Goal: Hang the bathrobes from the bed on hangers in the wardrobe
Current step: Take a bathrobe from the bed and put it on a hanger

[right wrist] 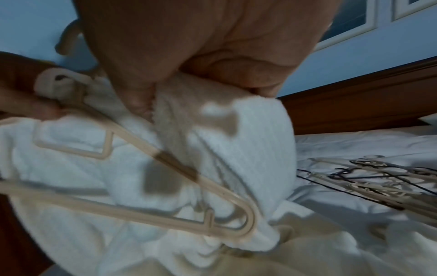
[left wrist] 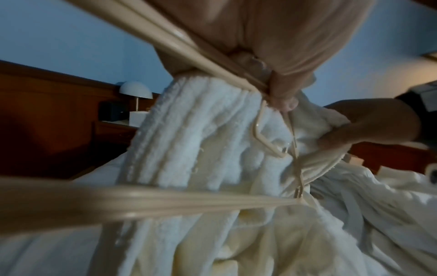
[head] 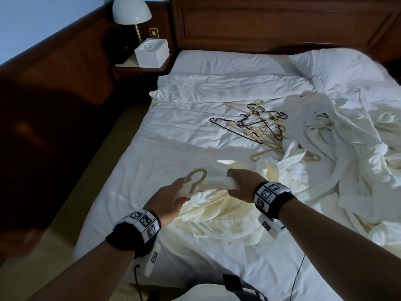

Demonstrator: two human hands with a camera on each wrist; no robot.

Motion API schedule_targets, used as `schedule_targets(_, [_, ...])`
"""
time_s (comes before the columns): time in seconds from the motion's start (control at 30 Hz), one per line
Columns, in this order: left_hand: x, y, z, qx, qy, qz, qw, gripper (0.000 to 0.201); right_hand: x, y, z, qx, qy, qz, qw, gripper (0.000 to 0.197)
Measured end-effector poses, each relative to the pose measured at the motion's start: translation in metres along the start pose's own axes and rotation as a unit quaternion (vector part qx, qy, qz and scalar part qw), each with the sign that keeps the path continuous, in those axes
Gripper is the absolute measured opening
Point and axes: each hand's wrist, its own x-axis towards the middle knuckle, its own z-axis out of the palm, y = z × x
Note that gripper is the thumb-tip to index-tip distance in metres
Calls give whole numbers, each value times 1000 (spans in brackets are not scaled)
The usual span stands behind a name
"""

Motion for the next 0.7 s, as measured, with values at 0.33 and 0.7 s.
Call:
schedule_targets(0.33, [-2, -3, -8, 33, -44, -20, 998, 19, -15, 12, 23, 143, -12, -33, 989, 42])
schedule_targets(0.7, [-10, 21, -8, 8, 30, 18, 999, 27, 3, 12, -20, -73, 158, 10, 985, 24])
